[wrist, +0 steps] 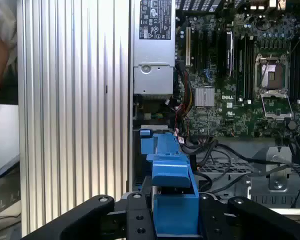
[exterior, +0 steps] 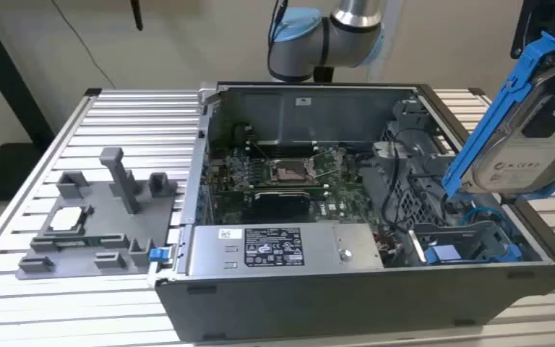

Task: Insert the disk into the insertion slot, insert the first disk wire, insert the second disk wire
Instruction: 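Insert the disk into the insertion slot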

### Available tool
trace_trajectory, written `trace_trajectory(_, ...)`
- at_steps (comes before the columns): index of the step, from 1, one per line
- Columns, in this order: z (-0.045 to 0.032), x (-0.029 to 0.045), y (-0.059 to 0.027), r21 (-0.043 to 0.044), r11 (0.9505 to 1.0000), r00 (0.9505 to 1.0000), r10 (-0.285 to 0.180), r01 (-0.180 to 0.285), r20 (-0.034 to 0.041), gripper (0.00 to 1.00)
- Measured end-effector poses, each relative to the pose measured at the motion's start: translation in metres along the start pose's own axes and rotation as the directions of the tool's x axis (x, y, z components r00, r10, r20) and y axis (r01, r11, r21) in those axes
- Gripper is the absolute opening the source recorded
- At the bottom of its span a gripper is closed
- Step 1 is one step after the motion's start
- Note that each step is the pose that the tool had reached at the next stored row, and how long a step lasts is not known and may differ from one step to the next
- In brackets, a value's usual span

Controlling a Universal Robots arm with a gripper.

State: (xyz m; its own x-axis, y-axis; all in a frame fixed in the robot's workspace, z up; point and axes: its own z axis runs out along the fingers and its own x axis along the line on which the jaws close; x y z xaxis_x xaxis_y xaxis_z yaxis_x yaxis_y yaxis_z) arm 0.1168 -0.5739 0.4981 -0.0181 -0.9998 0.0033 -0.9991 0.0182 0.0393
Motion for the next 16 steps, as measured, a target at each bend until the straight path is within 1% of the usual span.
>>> trace_trajectory(9, 0.0000, 0.0000, 0.0000, 0.0000, 1.0000, 1.0000, 0.000, 0.000, 0.0000, 0.00)
trace_trajectory(13, 0.0003, -0.0021, 0.0012, 0.0000, 1.0000, 1.0000, 0.000, 0.000, 0.0004, 0.00)
trace_trajectory(16, 0.0035, -0.0021, 0.0011, 0.0000, 1.0000, 1.0000, 0.000, 0.000, 0.0012, 0.00)
